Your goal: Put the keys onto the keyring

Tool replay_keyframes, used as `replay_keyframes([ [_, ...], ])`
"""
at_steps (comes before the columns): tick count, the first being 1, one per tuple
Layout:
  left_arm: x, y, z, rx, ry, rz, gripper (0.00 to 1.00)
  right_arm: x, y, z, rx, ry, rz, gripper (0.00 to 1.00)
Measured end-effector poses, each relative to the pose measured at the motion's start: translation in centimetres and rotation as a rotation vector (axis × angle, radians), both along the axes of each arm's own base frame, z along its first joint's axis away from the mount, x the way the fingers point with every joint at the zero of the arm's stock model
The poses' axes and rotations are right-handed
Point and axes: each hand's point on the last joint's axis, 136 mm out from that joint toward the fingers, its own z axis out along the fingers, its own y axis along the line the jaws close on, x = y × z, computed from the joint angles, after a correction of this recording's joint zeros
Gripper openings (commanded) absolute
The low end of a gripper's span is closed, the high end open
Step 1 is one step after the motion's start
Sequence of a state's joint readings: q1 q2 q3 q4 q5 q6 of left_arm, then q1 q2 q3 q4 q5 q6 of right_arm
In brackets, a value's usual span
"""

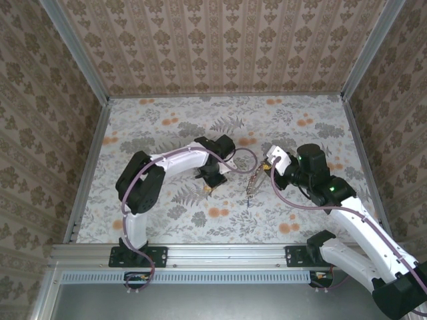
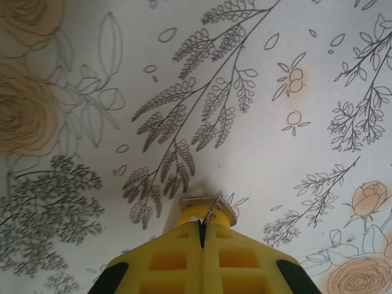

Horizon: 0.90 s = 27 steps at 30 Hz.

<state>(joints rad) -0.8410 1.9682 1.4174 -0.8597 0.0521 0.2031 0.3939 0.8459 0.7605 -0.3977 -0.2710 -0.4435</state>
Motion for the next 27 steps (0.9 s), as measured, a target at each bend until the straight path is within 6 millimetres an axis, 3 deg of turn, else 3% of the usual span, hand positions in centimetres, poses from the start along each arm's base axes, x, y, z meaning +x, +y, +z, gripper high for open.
replay_keyframes([
  [7,-0.6,-0.7,-1.2,0.002,0.034,-0.011,0.09,-0.1,-0.1,0.1,-0.002,-0.006,-0.001,0.0],
  [11,-0.5,-1.5,-1.1,-0.025,0.037,0.007,0.24,-0.1,-0.1,0.2,-0.004,-0.01,0.0,0.0],
  [15,-0.6,-1.8,-1.1,-0.038,0.044,0.01,0.33,-0.1,-0.1,0.2,-0.005,-0.01,-0.002,0.0],
  [27,-0.5,-2.1,-0.9,-0.065,0.058,0.023,0.41,-0.1,-0.1,0.2,-0.006,-0.01,-0.001,0.0],
])
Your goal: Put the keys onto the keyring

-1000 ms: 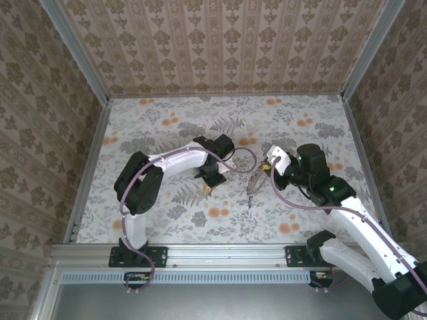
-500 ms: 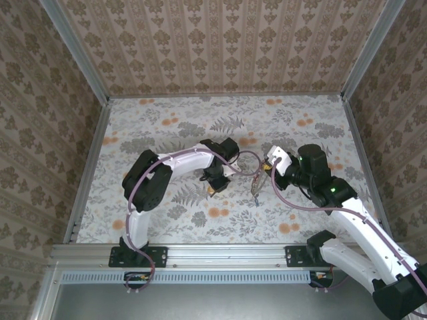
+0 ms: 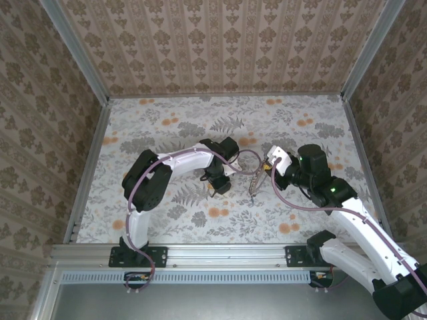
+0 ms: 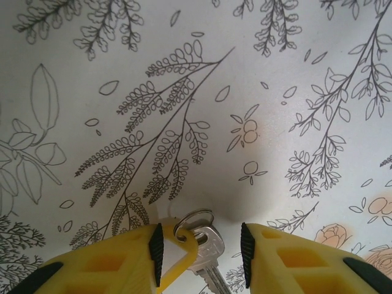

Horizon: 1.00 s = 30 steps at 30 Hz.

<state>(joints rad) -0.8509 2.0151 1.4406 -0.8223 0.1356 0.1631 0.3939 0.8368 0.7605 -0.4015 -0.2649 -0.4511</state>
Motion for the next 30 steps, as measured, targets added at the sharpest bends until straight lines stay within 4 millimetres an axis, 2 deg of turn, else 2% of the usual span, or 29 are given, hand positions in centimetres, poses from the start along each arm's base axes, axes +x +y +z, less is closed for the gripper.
replay_keyframes([
  [15,0.6,-0.7,0.8,-0.034,-0.002,0.012,0.41,0.1,0.0,0.3,0.001,-0.008,0.002,0.0],
  [26,0.5,-0.7,-0.5,-0.024,0.047,0.021,0.41,0.1,0.0,0.3,0.001,-0.008,0.002,0.0],
  [30,0.5,-0.7,-0.5,-0.026,0.05,0.021,0.37,0.1,0.0,0.3,0.001,-0.008,0.002,0.0],
])
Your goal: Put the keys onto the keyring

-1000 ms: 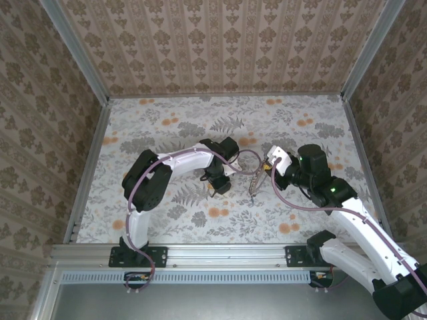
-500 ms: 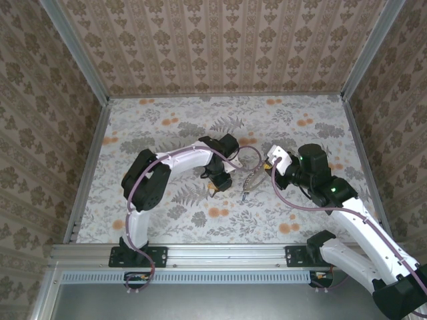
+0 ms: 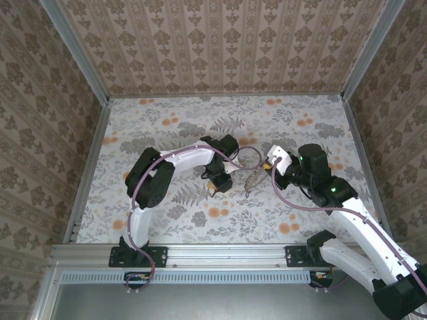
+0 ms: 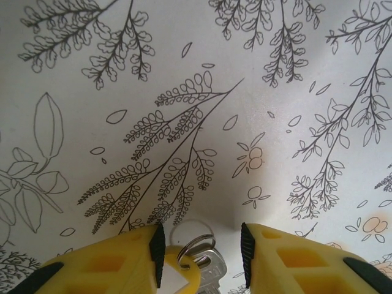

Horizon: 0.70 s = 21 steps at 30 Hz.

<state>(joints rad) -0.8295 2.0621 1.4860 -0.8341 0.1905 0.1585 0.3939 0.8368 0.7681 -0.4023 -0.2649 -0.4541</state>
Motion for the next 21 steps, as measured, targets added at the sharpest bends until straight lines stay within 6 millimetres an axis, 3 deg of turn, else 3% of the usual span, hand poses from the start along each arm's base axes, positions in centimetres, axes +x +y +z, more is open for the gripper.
replay_keyframes([
  [12,0.07,0.27,-0.04,0.003,0.005,0.004,0.23,0.0,0.0,0.0,0.0,0.0,0.0,0.0],
  [21,-0.27,0.56,-0.09,0.01,0.015,0.004,0.19,0.0,0.0,0.0,0.0,0.0,0.0,0.0],
])
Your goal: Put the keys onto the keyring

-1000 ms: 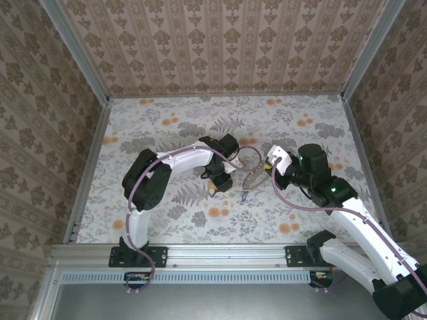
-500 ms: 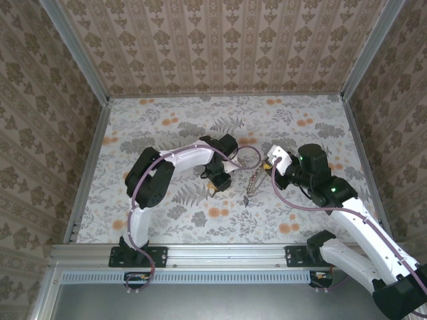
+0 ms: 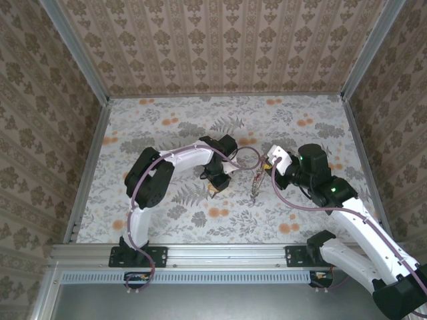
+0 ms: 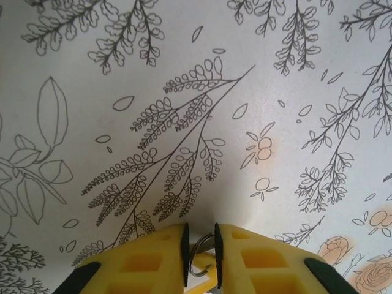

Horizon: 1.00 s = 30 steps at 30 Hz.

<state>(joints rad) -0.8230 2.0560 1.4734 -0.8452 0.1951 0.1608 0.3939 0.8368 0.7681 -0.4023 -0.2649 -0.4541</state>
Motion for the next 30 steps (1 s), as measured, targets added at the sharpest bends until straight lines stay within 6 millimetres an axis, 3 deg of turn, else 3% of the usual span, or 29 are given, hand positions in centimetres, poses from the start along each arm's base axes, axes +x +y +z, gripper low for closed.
replay_keyframes([
  [12,-0.4,0.4,0.2,0.006,0.005,0.008,0.27,0.0,0.0,0.0,0.0,0.0,0.0,0.0],
  [30,-1.0,1.1,0.5,0.007,0.008,0.03,0.25,0.0,0.0,0.0,0.0,0.0,0.0,0.0],
])
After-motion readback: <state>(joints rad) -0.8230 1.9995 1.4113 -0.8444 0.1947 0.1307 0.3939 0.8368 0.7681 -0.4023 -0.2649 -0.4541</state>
